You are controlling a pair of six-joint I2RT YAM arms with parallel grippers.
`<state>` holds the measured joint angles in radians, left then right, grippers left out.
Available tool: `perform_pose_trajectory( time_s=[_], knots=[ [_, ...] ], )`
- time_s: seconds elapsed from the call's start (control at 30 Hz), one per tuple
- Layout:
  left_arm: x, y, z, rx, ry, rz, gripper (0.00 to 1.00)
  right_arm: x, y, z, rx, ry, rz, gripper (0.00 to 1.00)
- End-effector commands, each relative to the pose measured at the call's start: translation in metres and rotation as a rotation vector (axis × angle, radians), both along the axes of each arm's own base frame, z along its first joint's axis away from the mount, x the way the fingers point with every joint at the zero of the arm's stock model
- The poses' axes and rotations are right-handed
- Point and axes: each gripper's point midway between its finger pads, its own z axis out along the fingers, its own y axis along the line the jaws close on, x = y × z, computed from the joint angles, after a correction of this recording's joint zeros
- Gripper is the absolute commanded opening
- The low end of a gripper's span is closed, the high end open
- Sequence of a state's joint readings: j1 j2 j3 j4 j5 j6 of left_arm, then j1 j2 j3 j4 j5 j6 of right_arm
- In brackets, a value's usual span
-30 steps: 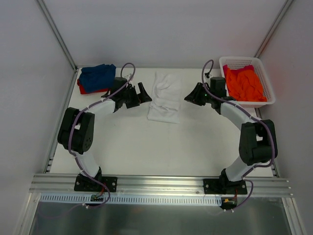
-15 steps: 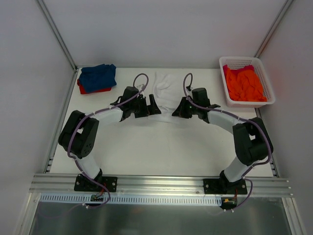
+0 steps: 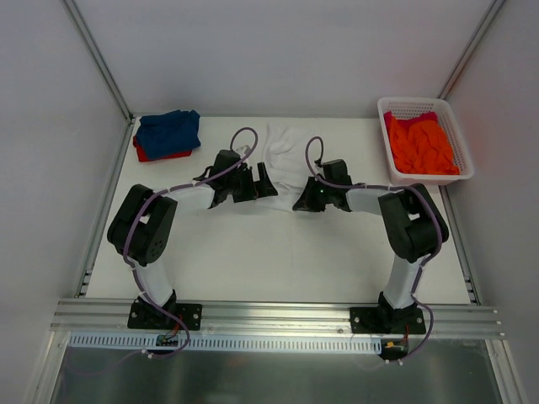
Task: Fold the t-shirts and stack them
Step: Fold the tshirt
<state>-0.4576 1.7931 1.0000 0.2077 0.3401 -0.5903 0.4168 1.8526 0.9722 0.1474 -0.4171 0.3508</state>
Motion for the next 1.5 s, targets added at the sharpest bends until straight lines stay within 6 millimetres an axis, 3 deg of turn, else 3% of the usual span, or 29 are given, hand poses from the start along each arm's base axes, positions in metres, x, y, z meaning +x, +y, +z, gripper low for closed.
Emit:
perform_pose_trajectory(
  time_s=[0.0, 0.43, 0.53, 0.73, 1.03, 1.27, 1.47],
  knots=[
    [0.009, -0.011, 0.039, -0.072, -0.095, -0.029, 0.95, 0.015, 0.014, 0.014, 0.052, -0.05, 0.017, 0.0],
    [-0.003, -0.017, 0.098, -0.146, -0.191, -0.059, 0.95, 0.012, 0.013, -0.002, 0.042, -0.016, 0.011, 0.0],
    [0.0, -0.018, 0.085, -0.131, -0.163, -0.06, 0.95, 0.012, 0.014, -0.002, 0.053, -0.013, 0.01, 0.0],
    [0.007, -0.027, 0.037, -0.131, -0.076, -0.063, 0.95, 0.009, 0.013, 0.001, 0.058, -0.018, 0.005, 0.0],
    [0.006, -0.029, -0.001, -0.117, 0.002, -0.052, 0.94, 0.004, 0.01, 0.001, 0.059, -0.018, -0.001, 0.0],
    [-0.007, -0.023, -0.013, -0.11, 0.035, -0.036, 0.93, -0.007, 0.006, 0.0, 0.073, -0.013, -0.022, 0.0],
    [-0.038, -0.023, -0.019, -0.088, 0.051, -0.04, 0.93, -0.03, 0.0, 0.001, 0.061, -0.01, -0.036, 0.0]
  ],
)
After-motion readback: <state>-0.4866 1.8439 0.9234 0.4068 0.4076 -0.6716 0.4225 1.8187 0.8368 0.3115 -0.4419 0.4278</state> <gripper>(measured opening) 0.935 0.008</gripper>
